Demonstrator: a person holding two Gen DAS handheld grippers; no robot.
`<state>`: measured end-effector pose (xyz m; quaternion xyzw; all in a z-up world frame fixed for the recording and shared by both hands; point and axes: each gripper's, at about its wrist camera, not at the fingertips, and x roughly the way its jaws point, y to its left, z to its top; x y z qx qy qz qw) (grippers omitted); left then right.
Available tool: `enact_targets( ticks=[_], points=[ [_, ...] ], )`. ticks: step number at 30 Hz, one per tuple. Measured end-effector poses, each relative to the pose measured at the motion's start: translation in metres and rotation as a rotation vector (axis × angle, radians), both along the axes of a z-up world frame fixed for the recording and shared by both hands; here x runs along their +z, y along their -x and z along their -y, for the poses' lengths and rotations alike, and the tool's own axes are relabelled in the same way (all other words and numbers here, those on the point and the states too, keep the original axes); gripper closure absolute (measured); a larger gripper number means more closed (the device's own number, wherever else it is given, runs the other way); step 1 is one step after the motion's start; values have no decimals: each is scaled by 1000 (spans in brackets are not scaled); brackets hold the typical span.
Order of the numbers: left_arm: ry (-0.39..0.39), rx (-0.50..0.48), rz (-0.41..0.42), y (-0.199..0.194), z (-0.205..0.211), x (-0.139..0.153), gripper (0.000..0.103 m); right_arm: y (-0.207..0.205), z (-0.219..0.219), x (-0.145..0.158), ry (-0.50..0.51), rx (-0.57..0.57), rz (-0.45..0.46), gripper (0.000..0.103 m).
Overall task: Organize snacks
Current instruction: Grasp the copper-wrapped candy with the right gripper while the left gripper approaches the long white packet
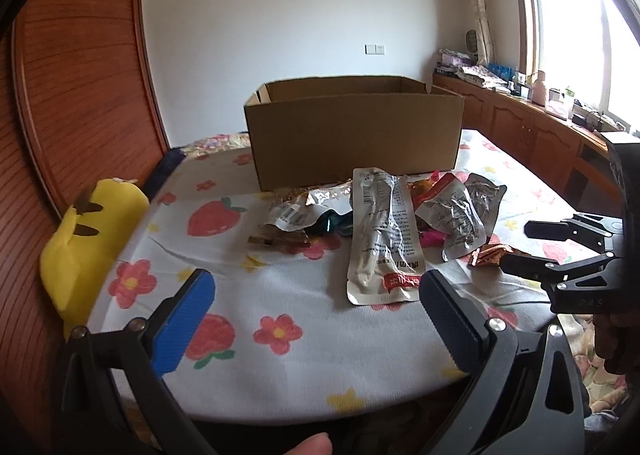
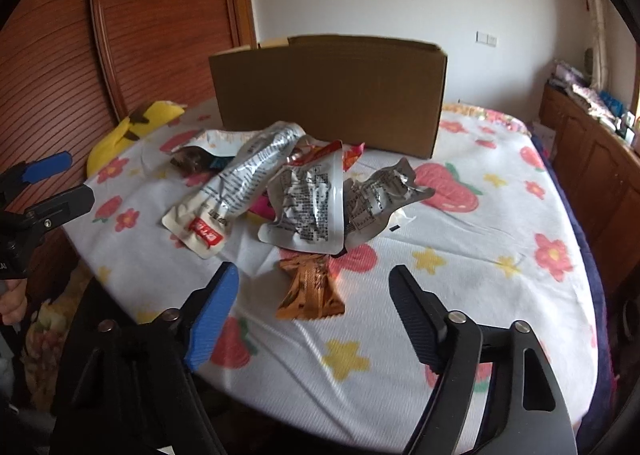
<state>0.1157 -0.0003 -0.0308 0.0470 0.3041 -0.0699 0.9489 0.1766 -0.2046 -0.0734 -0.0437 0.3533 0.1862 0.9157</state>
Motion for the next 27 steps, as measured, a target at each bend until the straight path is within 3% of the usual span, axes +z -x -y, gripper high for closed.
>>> enact_targets(
  ticks=[12,15,17,27],
  points=[
    [48,-71,-105,-43,12,-15,2,-22,-6,-21,64,49,-89,67],
    [56,-91,-131,-54,18,-17,4,-22,-1,-21,59,56,-90,72],
    [64,-108,-149,-61,23,-18,6,-21,2,-21,54,61,-90,81],
    [68,-166,-241,-107,46,-31,18,-14,15,-16,11,87,-82,83]
  ],
)
